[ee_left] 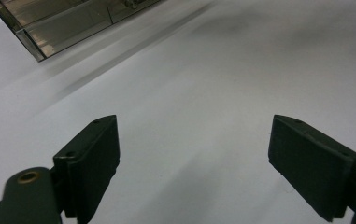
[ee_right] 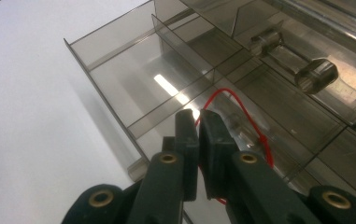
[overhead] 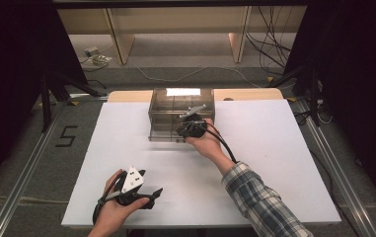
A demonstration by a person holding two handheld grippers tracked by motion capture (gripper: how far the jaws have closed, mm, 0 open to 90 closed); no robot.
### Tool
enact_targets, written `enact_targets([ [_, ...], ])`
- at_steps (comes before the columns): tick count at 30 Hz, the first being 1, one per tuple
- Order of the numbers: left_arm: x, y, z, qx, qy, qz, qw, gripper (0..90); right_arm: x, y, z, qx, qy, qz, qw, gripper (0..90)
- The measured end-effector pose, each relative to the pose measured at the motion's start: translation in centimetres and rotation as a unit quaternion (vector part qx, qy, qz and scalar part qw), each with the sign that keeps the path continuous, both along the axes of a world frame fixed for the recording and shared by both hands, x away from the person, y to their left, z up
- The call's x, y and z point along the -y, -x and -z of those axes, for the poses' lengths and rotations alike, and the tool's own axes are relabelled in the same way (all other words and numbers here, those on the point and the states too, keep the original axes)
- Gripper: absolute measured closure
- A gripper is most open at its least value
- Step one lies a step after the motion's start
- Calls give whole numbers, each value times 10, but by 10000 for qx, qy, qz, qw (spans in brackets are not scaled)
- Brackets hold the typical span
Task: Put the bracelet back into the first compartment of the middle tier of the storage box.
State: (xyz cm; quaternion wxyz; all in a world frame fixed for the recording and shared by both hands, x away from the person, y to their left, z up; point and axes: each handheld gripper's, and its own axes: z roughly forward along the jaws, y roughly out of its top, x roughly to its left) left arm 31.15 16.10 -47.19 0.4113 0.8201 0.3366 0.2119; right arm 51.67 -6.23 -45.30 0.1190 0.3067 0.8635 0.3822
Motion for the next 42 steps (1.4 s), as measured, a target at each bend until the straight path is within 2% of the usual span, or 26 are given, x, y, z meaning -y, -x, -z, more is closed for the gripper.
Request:
enact_targets([
  [14, 0, 0, 0, -2, 0, 2, 10000, 167, 2, 2, -5, 21, -87, 36, 10000, 795],
  [23, 0, 0, 1, -2, 5, -9, 10000, 167, 5, 11, -15, 39, -173, 28, 9998, 695],
  [30, 1, 0, 1, 0, 10, -19, 10000, 168, 15, 20, -21, 104, -308, 69, 9994, 615],
  [42, 0, -1, 1, -14, -6, -25, 10000, 168, 28, 35, -25, 34, -212, 64, 9997, 481],
])
